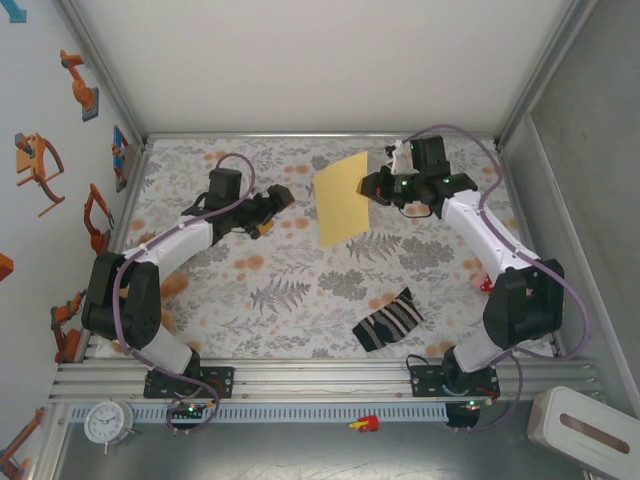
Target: Fold a paper plane with a square sheet of paper (pick it up from the middle)
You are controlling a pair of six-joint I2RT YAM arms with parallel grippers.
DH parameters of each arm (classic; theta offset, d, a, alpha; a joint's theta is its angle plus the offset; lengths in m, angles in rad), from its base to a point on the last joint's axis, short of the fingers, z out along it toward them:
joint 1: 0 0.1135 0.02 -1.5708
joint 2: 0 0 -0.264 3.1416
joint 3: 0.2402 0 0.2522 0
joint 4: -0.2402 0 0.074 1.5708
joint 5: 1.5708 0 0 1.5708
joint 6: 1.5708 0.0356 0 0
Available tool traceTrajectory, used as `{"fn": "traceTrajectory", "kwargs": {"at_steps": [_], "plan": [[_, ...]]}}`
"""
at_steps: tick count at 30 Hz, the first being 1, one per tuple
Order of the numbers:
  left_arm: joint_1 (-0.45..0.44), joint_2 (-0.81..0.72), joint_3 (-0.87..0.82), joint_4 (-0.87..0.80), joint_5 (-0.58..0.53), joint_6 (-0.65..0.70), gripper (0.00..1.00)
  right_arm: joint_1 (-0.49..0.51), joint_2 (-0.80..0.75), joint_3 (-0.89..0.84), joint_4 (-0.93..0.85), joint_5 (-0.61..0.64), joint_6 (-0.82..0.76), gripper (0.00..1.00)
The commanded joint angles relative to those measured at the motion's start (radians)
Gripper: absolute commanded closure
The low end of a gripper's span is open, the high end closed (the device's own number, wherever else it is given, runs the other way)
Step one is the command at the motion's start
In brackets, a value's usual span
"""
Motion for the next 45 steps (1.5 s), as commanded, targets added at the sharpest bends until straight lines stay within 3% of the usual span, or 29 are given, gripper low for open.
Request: {"fn": "traceTrajectory", "kwargs": {"at_steps": [1,10,12,15,18,24,35,45], "plan": [[0.013,-0.082,-0.03,-0.083,-0.101,0.069,0.04,0.0,-0.026,0.082,-0.238,0.144,-0.12,1.0],[0.018,-0.107,-0.091,-0.057,-0.107,0.054,0.04,0.143,0.122,0.165,-0.276,0.281,-0.068,1.0],[0.018,-0.098,-0.107,-0.026,-0.087,0.035,0.04,0.179,0.17,0.159,-0.228,0.267,-0.026,1.0],[0.016,-0.076,-0.128,0.017,-0.053,0.001,0.03,0.207,0.233,0.116,-0.064,0.151,0.067,1.0],[0.003,-0.052,-0.134,0.048,-0.031,-0.019,0.01,0.206,0.26,0.023,0.179,0.051,0.183,1.0],[-0.045,0.019,-0.112,0.048,-0.019,-0.01,0.03,0.195,0.329,-0.113,0.401,0.003,0.257,1.0],[-0.159,0.17,-0.019,0.078,-0.042,0.008,0.16,0.162,0.411,-0.202,0.509,0.008,0.258,1.0],[-0.195,0.271,0.092,-0.013,-0.068,0.08,0.28,0.156,0.412,-0.255,0.518,0.037,0.258,1.0]]}}
